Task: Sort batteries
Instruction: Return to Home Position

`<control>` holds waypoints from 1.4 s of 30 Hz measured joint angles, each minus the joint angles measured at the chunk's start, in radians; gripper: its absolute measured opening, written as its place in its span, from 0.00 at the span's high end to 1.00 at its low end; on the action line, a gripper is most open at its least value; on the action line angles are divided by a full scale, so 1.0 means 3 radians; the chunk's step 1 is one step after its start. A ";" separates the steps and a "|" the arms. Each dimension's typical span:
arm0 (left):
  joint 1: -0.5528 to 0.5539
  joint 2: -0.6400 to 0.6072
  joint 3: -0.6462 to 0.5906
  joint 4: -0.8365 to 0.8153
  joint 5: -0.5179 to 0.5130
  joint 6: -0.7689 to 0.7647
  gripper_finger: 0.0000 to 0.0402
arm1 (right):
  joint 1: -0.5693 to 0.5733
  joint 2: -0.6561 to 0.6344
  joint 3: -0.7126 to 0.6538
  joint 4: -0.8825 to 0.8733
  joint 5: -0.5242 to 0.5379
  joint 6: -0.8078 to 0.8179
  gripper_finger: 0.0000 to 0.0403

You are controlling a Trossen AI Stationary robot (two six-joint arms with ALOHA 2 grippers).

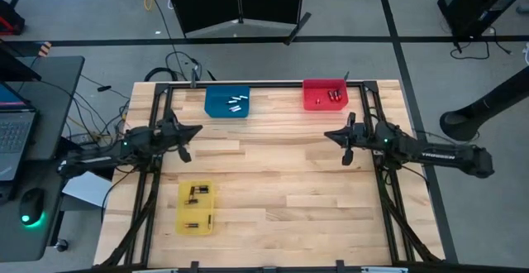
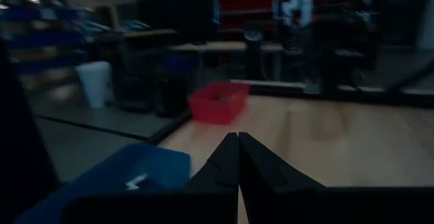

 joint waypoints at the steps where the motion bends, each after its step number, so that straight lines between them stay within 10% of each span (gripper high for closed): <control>1: 0.0001 0.0004 -0.0061 0.0132 -0.0080 0.0021 0.98 | 0.0001 -0.0073 0.0000 -0.0118 0.0041 0.0006 0.99; 9: 0.0004 0.0006 -0.0214 0.0375 -0.0483 0.0079 0.98 | 0.0005 -0.0626 0.0001 -0.0674 0.0198 0.0000 0.99; 42: 0.0004 0.0137 -0.0217 0.0346 -0.0157 -0.0226 0.98 | -0.0159 -0.0655 0.0001 -0.0681 0.0178 -0.0009 0.98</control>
